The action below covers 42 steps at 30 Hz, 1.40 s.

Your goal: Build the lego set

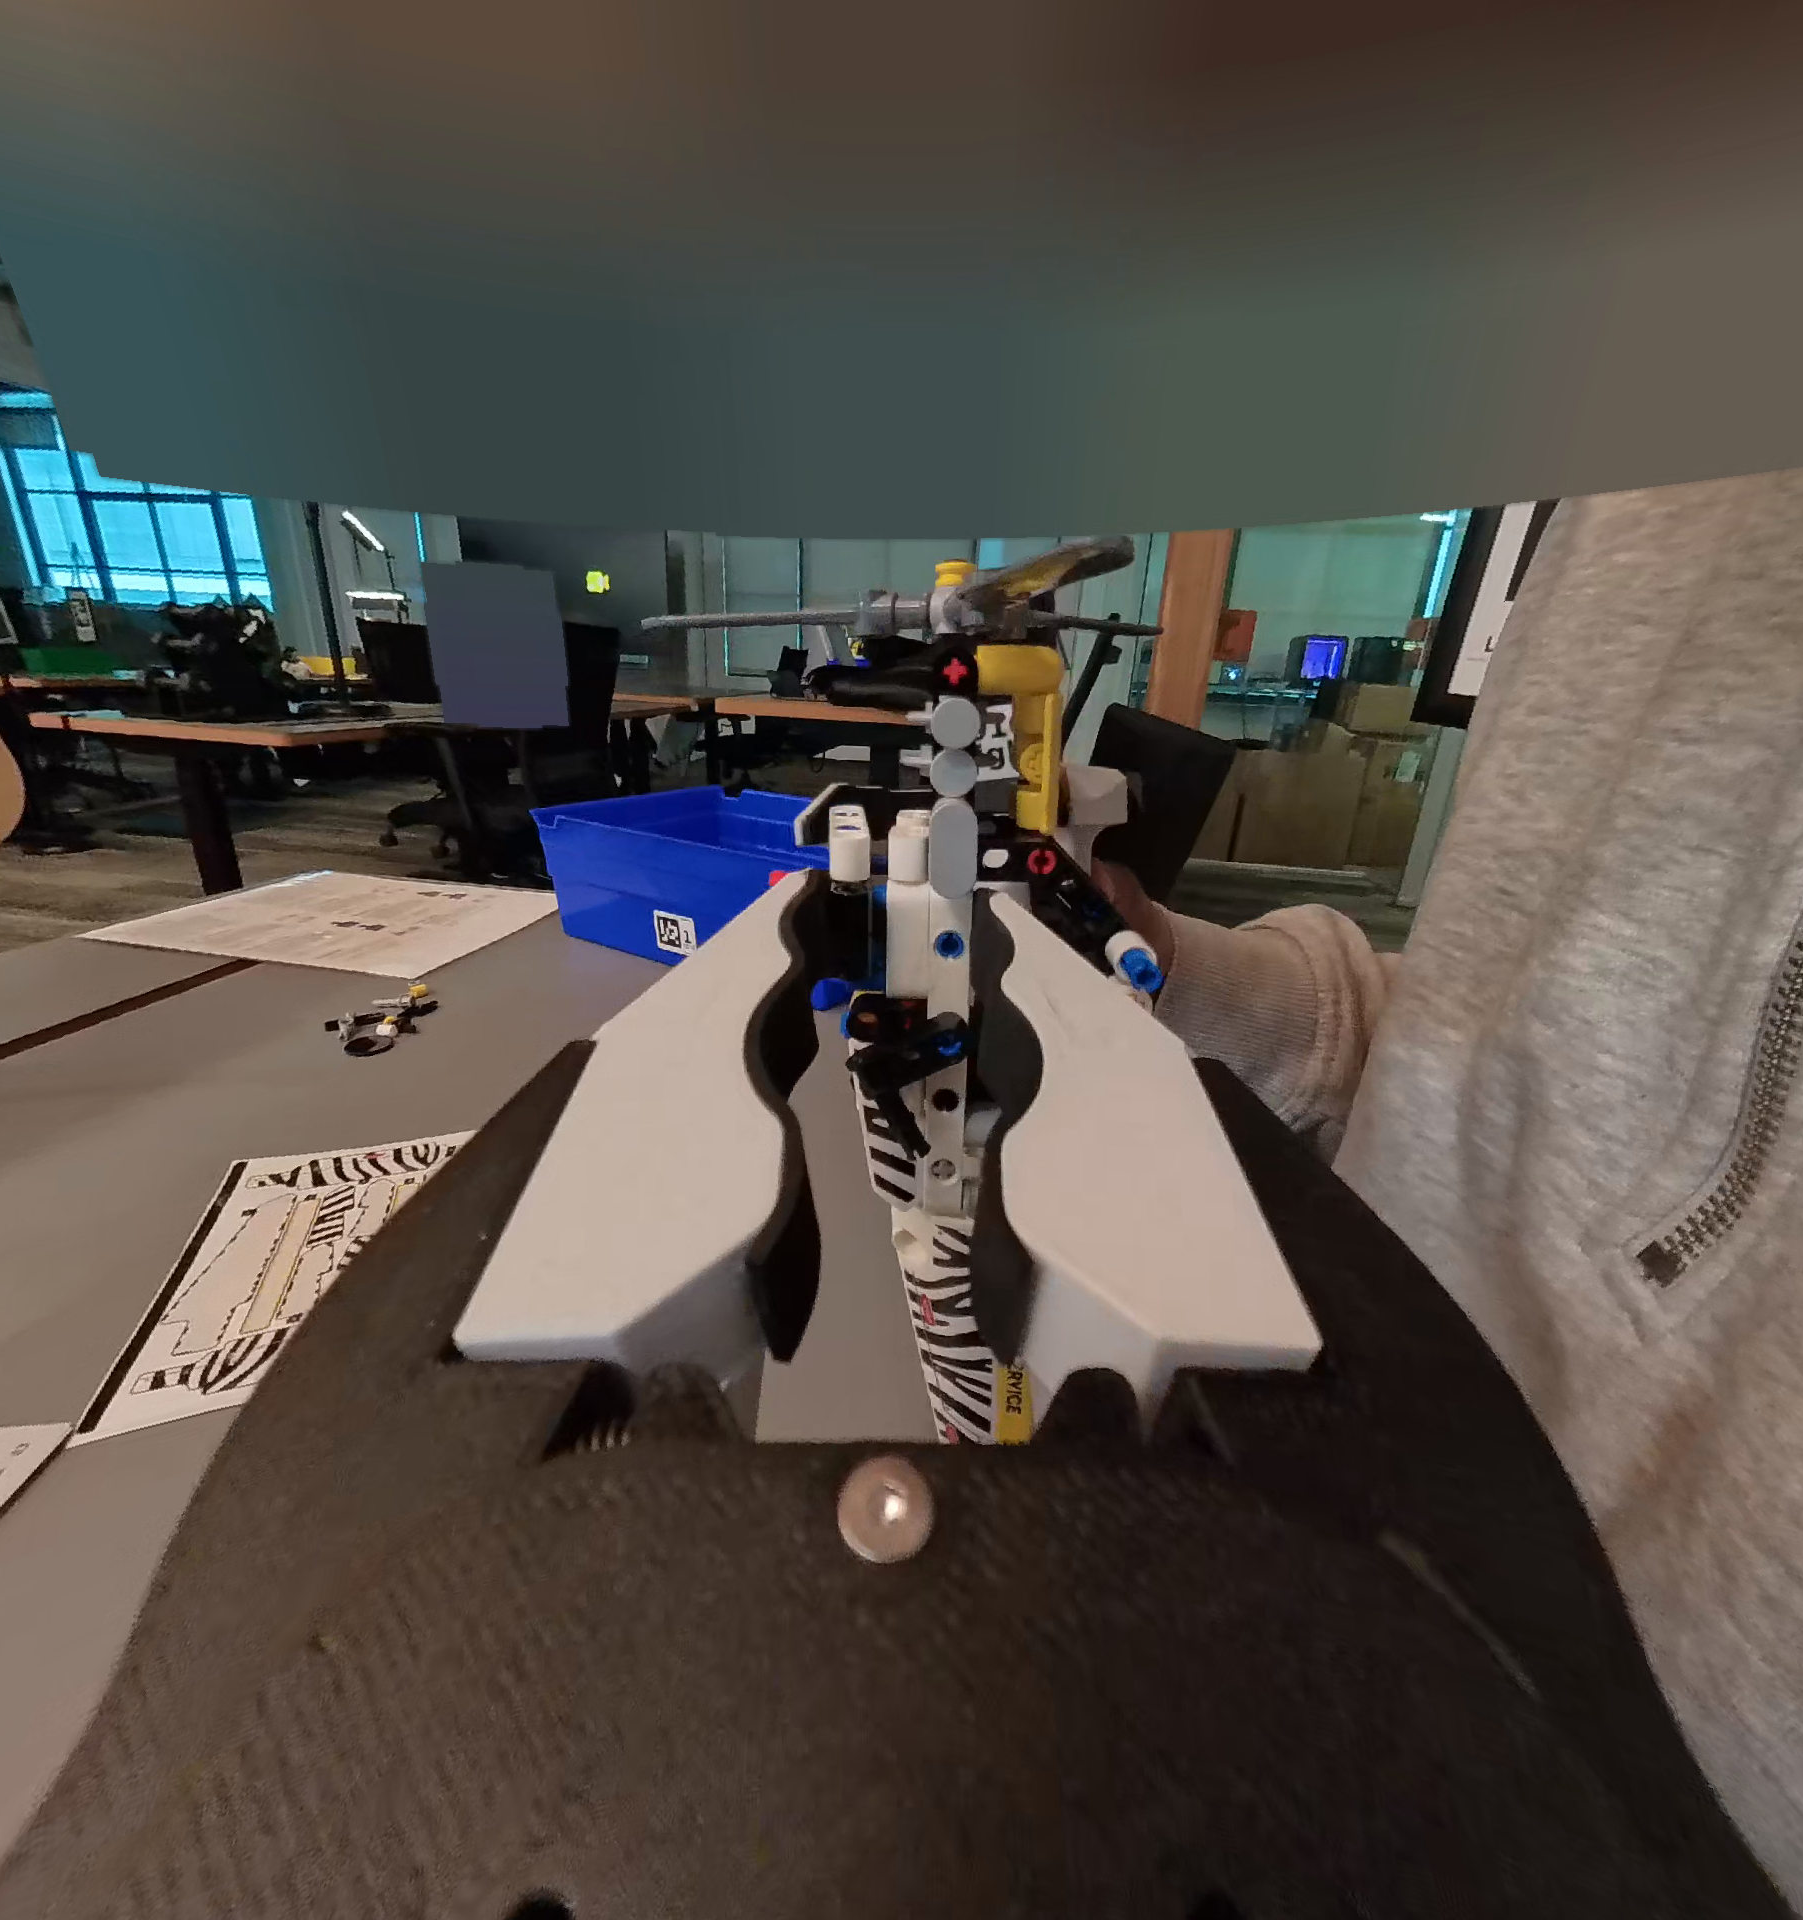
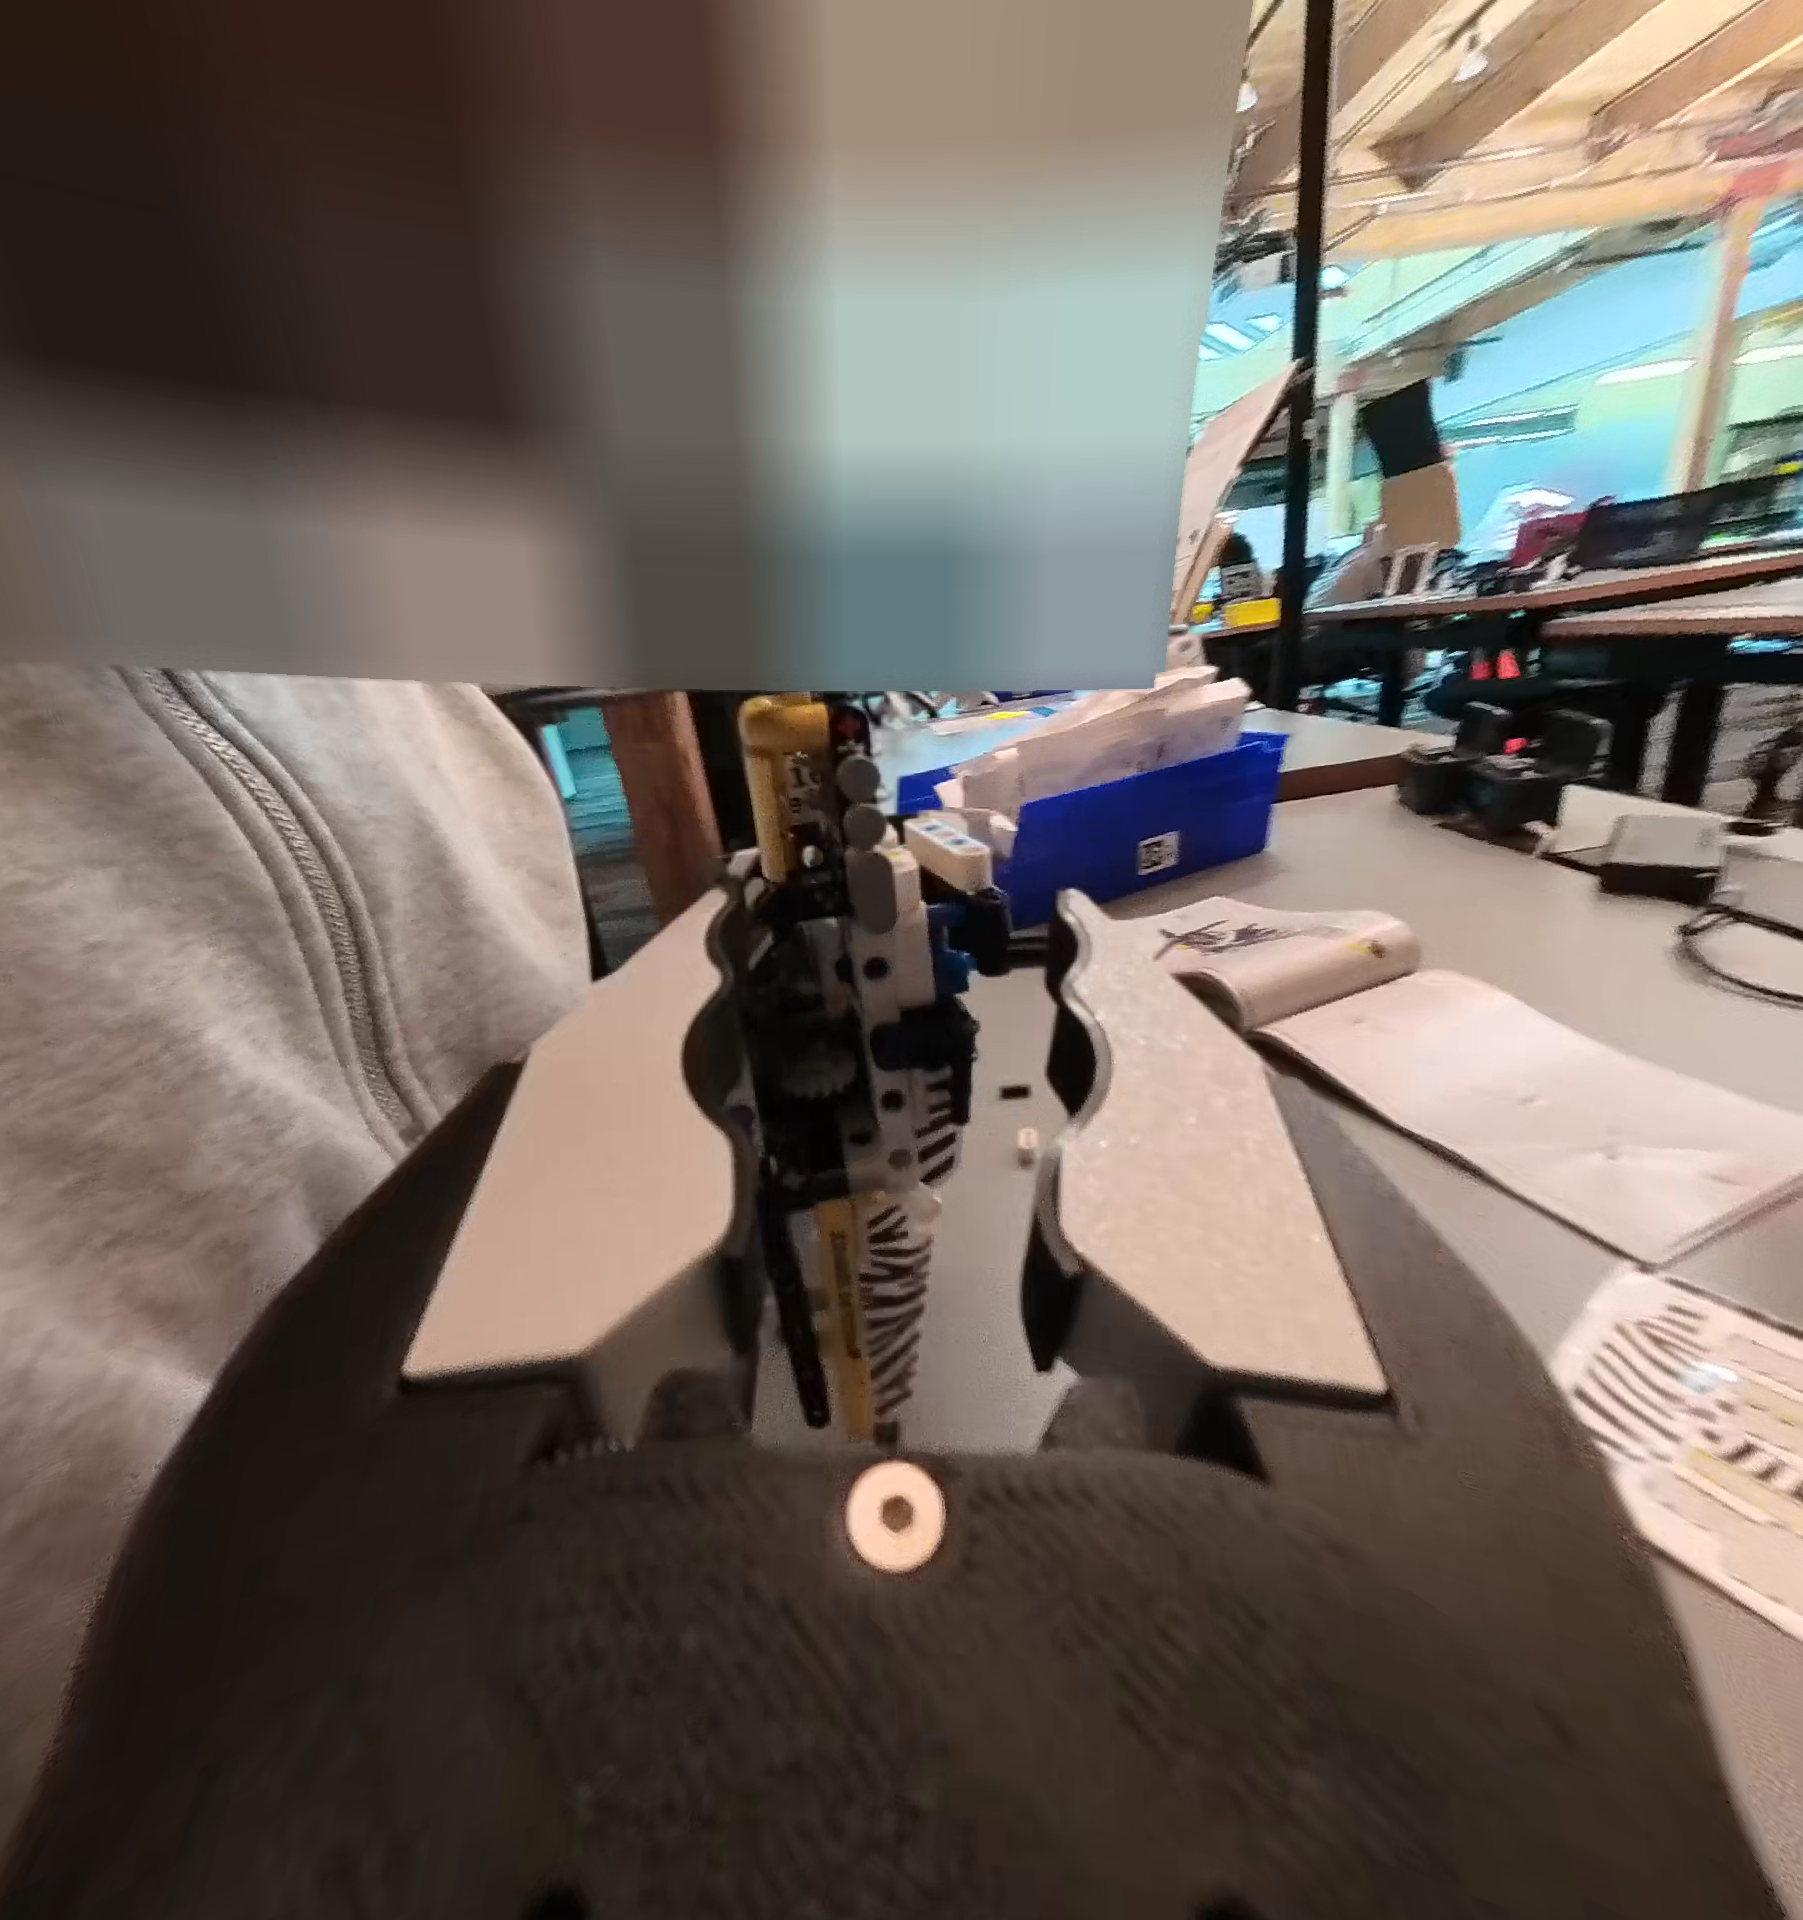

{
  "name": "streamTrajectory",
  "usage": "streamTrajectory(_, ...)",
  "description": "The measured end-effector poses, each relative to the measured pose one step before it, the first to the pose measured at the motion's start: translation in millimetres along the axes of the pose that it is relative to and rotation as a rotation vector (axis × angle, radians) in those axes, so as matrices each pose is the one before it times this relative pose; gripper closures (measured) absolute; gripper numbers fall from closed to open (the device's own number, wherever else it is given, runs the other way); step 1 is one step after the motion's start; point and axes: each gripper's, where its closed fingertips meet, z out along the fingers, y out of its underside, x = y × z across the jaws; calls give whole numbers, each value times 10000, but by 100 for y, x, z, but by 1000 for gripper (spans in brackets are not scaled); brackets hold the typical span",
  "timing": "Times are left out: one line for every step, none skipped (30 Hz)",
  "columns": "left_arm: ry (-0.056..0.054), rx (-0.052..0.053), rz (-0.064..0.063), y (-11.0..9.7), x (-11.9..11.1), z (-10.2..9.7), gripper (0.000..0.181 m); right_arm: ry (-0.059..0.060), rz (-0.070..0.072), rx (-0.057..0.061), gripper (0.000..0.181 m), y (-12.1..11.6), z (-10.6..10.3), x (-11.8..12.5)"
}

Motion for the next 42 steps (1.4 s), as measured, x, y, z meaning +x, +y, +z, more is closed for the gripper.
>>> streamTrajectory(-8, -22, -12, 135, -22, 38, 158, -169, 97, -112, 127, 151, 260, -174)
streamTrajectory(-10, 14, -9, 112, -13, 1, 158, -86, 5, -247, 130, 298, 308, -101)
streamTrajectory(34, 54, -55, 92, 31, -24, 158, 35, -41, -277, 130, 294, 283, 53)
streamTrajectory(21, 95, -97, 47, -32, -89, 158, -10, -40, -144, 129, 84, 194, -26)
streamTrajectory(17, 138, -109, -9, -56, -108, 158, 13, 25, -91, 130, -20, 114, 38)
streamTrajectory(30, 74, -109, 63, -56, -82, 158, 26, 52, -116, 130, 33, 93, 39)
streamTrajectory(15, 70, -44, 42, -46, -86, 158, 50, 37, -104, 130, 58, 75, 51)
streamTrajectory(-3, 35, -7, 43, -56, -71, 158, 69, 76, -90, 131, 60, 74, 81)
streamTrajectory(17, 10, 8, 66, 1, -35, 158, 58, 156, -76, 132, 34, 32, 77)
streamTrajectory(6, -1, 14, 74, 2, -4, 158, 28, 135, -64, 133, 41, -12, 50)
streamTrajectory(1, 8, -23, 64, -23, 26, 158, 18, 48, -55, 133, 56, -42, 39)
streamTrajectory(16, 29, -60, 37, -18, 27, 158, 26, 28, -18, 133, 40, -38, 34)
streamTrajectory(9, 43, -53, 27, -34, 33, 158, 28, 45, -7, 133, 24, -43, 31)
streamTrajectory(2, 48, -59, 16, -30, 56, 158, 33, 57, 1, 133, 18, -62, 46)
streamTrajectory(8, 40, -60, 50, -36, 62, 158, 33, 25, 13, 133, -2, -65, 33)
streamTrajectory(23, 62, -80, 21, -21, 62, 158, 34, 15, 5, 133, 8, -70, 42)
streamTrajectory(24, 58, -86, 46, -28, 56, 158, 29, 27, -20, 133, 11, -69, 35)
streamTrajectory(37, 60, -99, 49, -25, 55, 158, 30, 18, -36, 133, 27, -78, 30)
streamTrajectory(49, 75, -101, 26, -40, 45, 158, 37, 0, -41, 133, 8, -46, 35)
streamTrajectory(48, 80, -98, -2, -57, 24, 158, 48, -7, -39, 133, 5, -35, 59)
streamTrajectory(56, 69, -75, 1, -61, 19, 158, 46, 9, -39, 134, 5, -26, 47)
streamTrajectory(50, 50, -69, 10, -48, 34, 158, 41, 9, -50, 133, 18, -36, 49)
streamTrajectory(35, 28, -40, 17, -32, 47, 158, 30, -34, -43, 134, -5, -36, 39)
streamTrajectory(27, 4, -3, 5, -34, 10, 158, 6, -3, -23, 134, 6, -23, 35)
streamTrajectory(11, -20, 1, -1, -48, -6, 158, -8, 64, 3, 134, 2, 7, 52)
streamTrajectory(-38, -14, -1, -3, -122, -38, 158, -17, 117, 42, 134, -24, 53, 99)
streamTrajectory(-8, 11, -35, -5, -126, -74, 158, -65, 202, 75, 133, -25, 54, 108)
streamTrajectory(110, 44, -83, -26, 27, -101, 158, -193, 208, 110, 133, -19, 7, -52)
streamTrajectory(136, 40, -116, 10, 57, -121, 158, -282, 161, 71, 133, 32, -87, -168)
streamTrajectory(79, 82, -112, 27, 2, -131, 158, -207, 166, -11, 133, 76, -204, -72)
streamTrajectory(40, 146, -151, -62, -80, -187, 158, -131, 86, 36, 134, -45, -324, 20)
streamTrajectory(13, 154, -174, -94, -150, -218, 158, 28, 22, 132, 137, -247, -427, 213)
streamTrajectory(16, 145, -180, -138, -160, -194, 158, 157, -22, 120, 140, -262, -401, 351)
streamTrajectory(20, 146, -140, -186, -123, -162, 158, 219, -46, -40, 142, -69, -239, 395)
streamTrajectory(62, 115, -131, -172, -59, -114, 158, 246, -63, -193, 143, 173, -29, 387)
streamTrajectory(67, 71, -89, -123, -36, -72, 158, 206, -95, -218, 141, 228, 145, 249)
streamTrajectory(24, 31, -46, -65, -68, -13, 158, 54, -100, -99, 140, 83, 245, -18)
streamTrajectory(-7, -5, -27, 10, -109, 1, 158, -29, -53, -19, 139, -16, 288, -155)
streamTrajectory(-22, -22, -16, 59, -112, 26, 158, 24, -26, -24, 137, -12, 285, -56)
streamTrajectory(15, -35, -13, 103, -30, 26, 158, 45, -55, -71, 137, 65, 253, -14)
streamTrajectory(47, -31, -22, 86, 49, 38, 158, 128, -85, -87, 138, 97, 213, 109)
streamTrajectory(-7, 20, -12, 2, -5, -15, 158, 115, -131, -30, 140, 24, 127, 82)
